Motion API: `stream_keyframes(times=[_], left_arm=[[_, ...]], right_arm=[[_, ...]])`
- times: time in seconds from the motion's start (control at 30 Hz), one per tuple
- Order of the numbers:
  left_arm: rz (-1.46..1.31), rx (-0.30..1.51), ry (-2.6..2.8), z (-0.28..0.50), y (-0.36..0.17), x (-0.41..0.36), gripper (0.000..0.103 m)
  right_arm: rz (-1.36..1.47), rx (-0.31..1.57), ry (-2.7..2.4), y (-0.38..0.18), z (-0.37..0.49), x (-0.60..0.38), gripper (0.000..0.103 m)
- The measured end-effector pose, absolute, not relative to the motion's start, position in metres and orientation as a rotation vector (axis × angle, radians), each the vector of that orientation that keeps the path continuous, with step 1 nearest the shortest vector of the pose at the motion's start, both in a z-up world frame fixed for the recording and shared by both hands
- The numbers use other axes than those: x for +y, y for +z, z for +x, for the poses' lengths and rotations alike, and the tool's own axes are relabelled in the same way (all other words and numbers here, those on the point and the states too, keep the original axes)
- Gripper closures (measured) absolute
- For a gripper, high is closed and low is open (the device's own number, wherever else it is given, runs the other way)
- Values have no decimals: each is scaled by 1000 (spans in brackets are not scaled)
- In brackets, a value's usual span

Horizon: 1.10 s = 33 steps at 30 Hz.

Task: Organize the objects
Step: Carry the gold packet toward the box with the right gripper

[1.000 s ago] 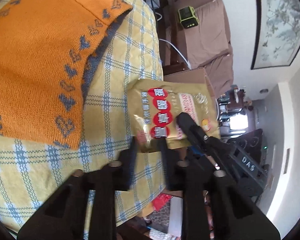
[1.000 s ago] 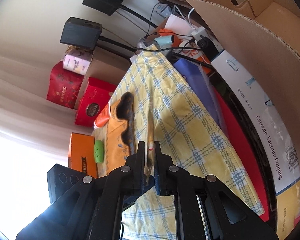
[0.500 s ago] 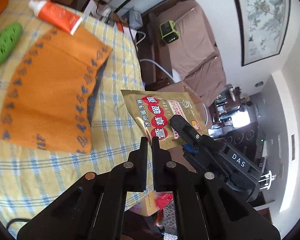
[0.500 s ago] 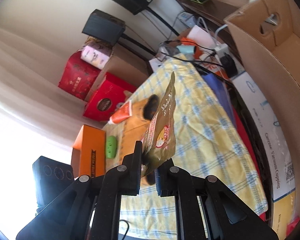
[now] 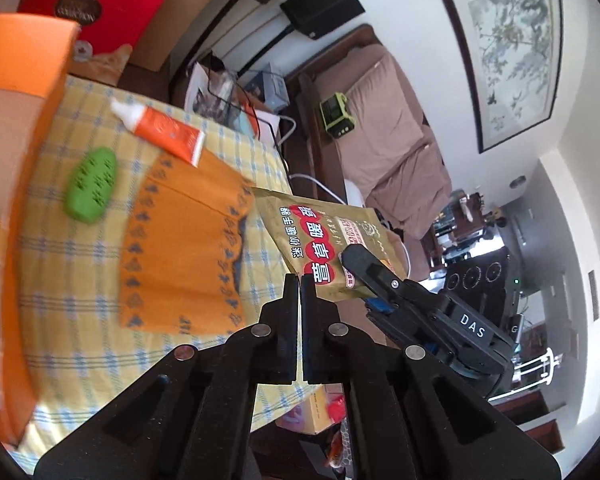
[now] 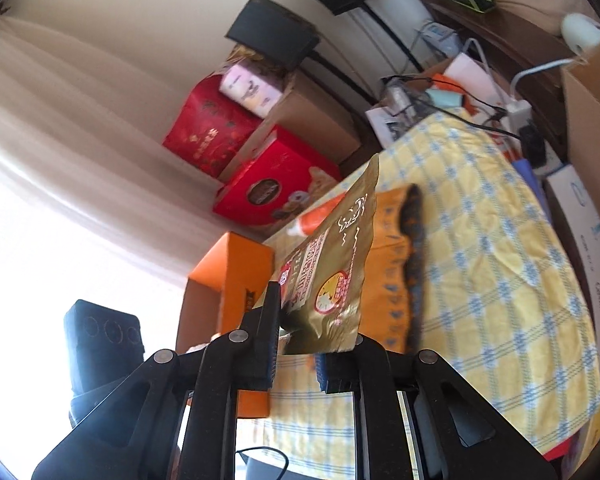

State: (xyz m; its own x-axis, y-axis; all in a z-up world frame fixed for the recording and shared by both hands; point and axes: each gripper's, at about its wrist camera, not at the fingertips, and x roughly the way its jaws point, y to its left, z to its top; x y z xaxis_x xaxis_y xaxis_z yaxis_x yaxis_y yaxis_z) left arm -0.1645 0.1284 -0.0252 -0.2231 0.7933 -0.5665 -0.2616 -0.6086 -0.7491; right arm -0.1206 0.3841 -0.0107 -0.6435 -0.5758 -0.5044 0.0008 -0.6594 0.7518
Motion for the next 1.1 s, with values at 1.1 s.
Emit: stream_keyframes(times=[1.1], left_arm=[[-1356,-822,2348,-257,-33,-132,103]], right_arm=[[1310,-328,-2216,-4,-240,109,81]])
